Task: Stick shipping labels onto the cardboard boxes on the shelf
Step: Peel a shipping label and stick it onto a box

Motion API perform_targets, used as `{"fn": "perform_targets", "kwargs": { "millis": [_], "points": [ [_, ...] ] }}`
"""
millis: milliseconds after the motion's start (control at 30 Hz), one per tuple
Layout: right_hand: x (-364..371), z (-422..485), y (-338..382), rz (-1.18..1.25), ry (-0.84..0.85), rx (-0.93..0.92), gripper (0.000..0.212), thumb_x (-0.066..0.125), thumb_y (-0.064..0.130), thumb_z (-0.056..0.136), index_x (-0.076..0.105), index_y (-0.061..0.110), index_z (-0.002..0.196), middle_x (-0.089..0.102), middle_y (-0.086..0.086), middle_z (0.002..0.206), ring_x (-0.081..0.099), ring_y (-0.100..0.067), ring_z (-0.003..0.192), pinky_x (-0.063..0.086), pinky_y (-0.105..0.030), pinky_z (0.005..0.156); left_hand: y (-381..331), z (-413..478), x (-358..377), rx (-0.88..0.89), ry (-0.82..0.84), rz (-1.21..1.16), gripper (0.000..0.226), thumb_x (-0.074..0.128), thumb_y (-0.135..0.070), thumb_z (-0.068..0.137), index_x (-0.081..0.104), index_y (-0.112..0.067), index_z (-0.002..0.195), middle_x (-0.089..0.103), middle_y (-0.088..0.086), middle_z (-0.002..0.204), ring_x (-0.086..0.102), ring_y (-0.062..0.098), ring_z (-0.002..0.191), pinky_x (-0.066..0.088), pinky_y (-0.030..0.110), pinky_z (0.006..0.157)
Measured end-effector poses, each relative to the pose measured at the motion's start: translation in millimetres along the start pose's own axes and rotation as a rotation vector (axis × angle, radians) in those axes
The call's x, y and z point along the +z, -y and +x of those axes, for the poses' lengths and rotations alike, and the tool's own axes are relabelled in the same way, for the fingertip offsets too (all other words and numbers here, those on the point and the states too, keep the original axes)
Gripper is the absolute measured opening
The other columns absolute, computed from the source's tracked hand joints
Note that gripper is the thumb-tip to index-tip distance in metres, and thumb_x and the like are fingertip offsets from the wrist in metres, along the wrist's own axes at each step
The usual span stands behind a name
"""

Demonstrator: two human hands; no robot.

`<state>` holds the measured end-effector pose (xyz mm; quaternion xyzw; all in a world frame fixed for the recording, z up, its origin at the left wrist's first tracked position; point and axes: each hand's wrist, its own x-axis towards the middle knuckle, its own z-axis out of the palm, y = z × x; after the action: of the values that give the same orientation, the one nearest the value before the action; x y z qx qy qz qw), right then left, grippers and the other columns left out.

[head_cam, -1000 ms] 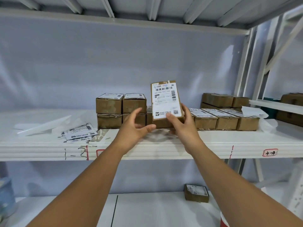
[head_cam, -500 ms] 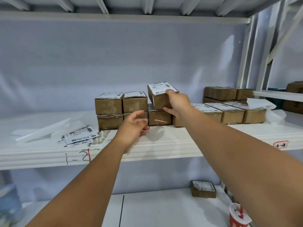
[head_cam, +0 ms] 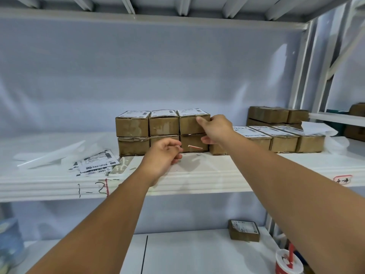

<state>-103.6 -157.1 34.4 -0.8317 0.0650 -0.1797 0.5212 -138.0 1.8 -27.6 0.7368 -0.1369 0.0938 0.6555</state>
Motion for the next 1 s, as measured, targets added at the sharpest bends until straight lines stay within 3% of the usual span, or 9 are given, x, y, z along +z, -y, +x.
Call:
{"fn": "perform_targets", "kwargs": {
  "millis": [167,267,333,433,567,667,733,900,1000],
  "points": [
    [-17,-10,-2,-0.125,0.026,-0.035,0.013,0.053,0.016,0.091,0.054,0.003,0.09,0.064,-0.016,0.088,0.068,-0.024,0.058,0.058,-0.027,0.056,-5,-6,2,0.013,0.002,0.116,0.014,0.052,-0.008,0.094,0.062,-0.017,0.089,0.066,0.001,0.084,0.061,0.014,0.073,0.049,0.024,0.071],
    [-32,-15,-6,-0.223,-0.014,-0.11,0.013,0.049,0.012,0.085,0.057,0.005,0.078,0.065,-0.013,0.069,0.066,-0.028,0.057,0.059,-0.035,0.07,-7,-12,7,0.033,0.011,0.204,0.015,0.054,-0.009,0.092,0.062,-0.02,0.087,0.067,0.005,0.086,0.06,0.013,0.072,0.05,0.022,0.07],
    [-48,-17,-9,-0.234,-0.038,-0.147,0.02,0.048,0.011,0.084,0.065,-0.001,0.087,0.07,-0.014,0.079,0.069,-0.031,0.068,0.058,-0.039,0.078,-10,-17,13,0.037,0.045,0.254,0.015,0.055,-0.01,0.091,0.062,-0.023,0.087,0.067,0.01,0.091,0.06,0.014,0.073,0.051,0.025,0.076],
    [-75,-18,-15,-0.198,-0.023,-0.2,0.023,0.049,0.012,0.087,0.067,0.004,0.098,0.071,-0.011,0.093,0.071,-0.027,0.074,0.058,-0.033,0.077,-16,-18,33,0.089,0.066,0.344,0.018,0.055,-0.014,0.091,0.062,-0.029,0.085,0.068,0.0,0.091,0.062,0.016,0.079,0.052,0.032,0.079],
    [-101,-14,-29,-0.307,-0.058,-0.31,0.019,0.05,0.015,0.085,0.069,0.016,0.089,0.069,-0.002,0.089,0.066,-0.02,0.075,0.052,-0.026,0.068,-43,-12,87,0.396,-0.071,0.583,0.017,0.052,-0.011,0.089,0.065,-0.022,0.09,0.058,-0.011,0.08,0.053,0.011,0.079,0.039,0.023,0.07],
    [-112,-8,-43,-0.461,-0.089,-0.363,0.013,0.052,0.019,0.084,0.065,0.022,0.08,0.067,-0.003,0.092,0.061,-0.024,0.085,0.05,-0.029,0.073,-62,1,128,0.666,-0.165,0.865,0.021,0.049,-0.016,0.09,0.064,-0.018,0.103,0.058,-0.003,0.104,0.046,0.018,0.104,0.041,0.031,0.081],
    [-123,-1,-52,-0.523,-0.118,-0.38,0.013,0.053,0.021,0.085,0.058,0.025,0.074,0.065,-0.006,0.089,0.061,-0.028,0.087,0.044,-0.029,0.068,-65,13,149,0.719,-0.185,0.997,0.026,0.047,-0.015,0.089,0.062,-0.018,0.11,0.055,-0.001,0.115,0.043,0.021,0.111,0.039,0.032,0.076],
    [-148,21,-71,-0.572,-0.268,-0.363,0.021,0.05,0.019,0.088,0.068,0.017,0.099,0.067,-0.009,0.102,0.061,-0.029,0.096,0.043,-0.028,0.07,-60,46,182,0.771,-0.105,1.287,0.036,0.044,-0.012,0.089,0.053,-0.017,0.124,0.051,0.002,0.128,0.042,0.024,0.119,0.037,0.035,0.087],
    [-154,37,-86,-0.552,-0.368,-0.358,0.024,0.05,0.019,0.089,0.067,0.017,0.106,0.063,-0.008,0.11,0.056,-0.027,0.106,0.045,-0.031,0.078,-50,63,189,0.762,-0.128,1.341,0.027,0.046,-0.016,0.09,0.057,-0.015,0.115,0.061,0.004,0.114,0.053,0.027,0.105,0.042,0.036,0.078]
  ]
}}
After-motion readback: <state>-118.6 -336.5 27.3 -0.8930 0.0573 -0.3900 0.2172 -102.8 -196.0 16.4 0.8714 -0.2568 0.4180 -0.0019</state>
